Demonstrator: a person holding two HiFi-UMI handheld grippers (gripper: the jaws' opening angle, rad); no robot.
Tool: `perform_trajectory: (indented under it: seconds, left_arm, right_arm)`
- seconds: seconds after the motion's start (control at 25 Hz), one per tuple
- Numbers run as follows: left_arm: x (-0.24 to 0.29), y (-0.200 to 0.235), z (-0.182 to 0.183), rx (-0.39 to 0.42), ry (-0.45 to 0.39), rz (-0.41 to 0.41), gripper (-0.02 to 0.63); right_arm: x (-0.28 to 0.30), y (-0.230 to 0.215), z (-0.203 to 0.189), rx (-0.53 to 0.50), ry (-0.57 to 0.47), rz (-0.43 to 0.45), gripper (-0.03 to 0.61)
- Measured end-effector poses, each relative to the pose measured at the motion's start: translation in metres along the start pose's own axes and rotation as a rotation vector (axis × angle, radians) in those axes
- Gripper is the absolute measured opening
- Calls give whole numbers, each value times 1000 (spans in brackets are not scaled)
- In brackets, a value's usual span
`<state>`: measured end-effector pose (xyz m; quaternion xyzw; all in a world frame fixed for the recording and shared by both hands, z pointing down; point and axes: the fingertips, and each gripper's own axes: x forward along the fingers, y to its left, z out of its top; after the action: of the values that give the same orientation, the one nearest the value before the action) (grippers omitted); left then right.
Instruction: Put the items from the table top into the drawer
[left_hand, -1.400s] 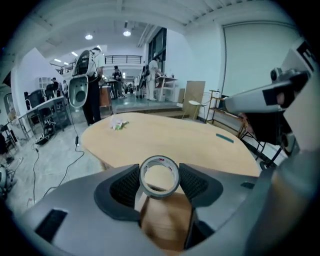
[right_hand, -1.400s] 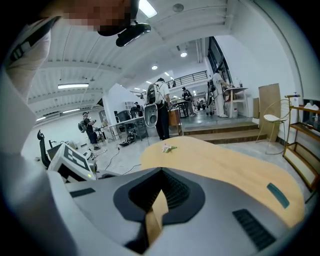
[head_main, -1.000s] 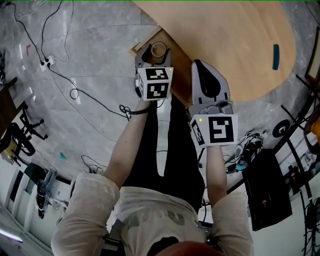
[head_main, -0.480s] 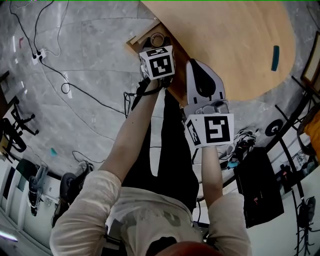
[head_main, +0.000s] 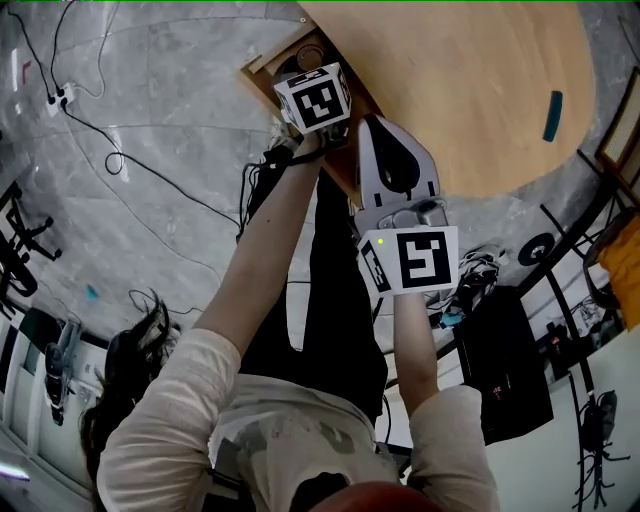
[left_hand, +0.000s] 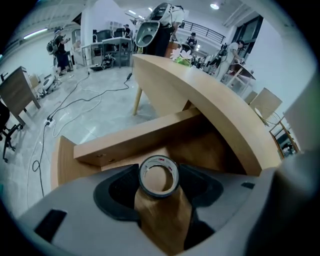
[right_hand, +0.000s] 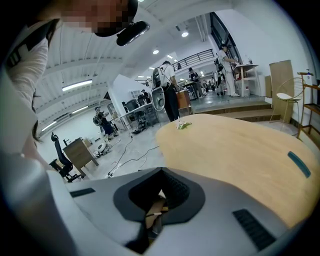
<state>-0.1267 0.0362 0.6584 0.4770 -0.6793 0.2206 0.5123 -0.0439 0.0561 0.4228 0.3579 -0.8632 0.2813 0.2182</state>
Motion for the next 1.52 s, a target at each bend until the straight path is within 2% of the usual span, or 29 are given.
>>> perform_trajectory:
  seconds: [0.28,0.6,0.76,0.84,0.92,1.08,1.32,1.52]
  left_arm:
    - [4,4,-2,-58,39,46,261]
    - [-16,4,10,-42,-2,38,262]
    - [-36,5,21,9,-36,40,261]
    - [-53,5,36,33,-83,32,246]
    - [-76,7,57,68,-153,35,204]
    - [-133,-1,114,170,-340,40,36]
    - [-230,-30,197,300,-616,-70,8]
    - [-285,-45,232,347,-748,-116,8]
  right_arm:
    - [-3,-2,1,1,-7,-1,5]
    - [-5,1,13,-5,-24,-3,5]
    - [-7,4,28,-18,-49,3,5]
    - [-8,7,38,-27,-65,7,5]
    - [-9,11,49,-40,-82,10,5]
    - [-13,17,74,-74,-123,8,5]
    - [-18,26,118,-110,-212,-8,5]
    - [-24,29,147,-122,-275,-34,5]
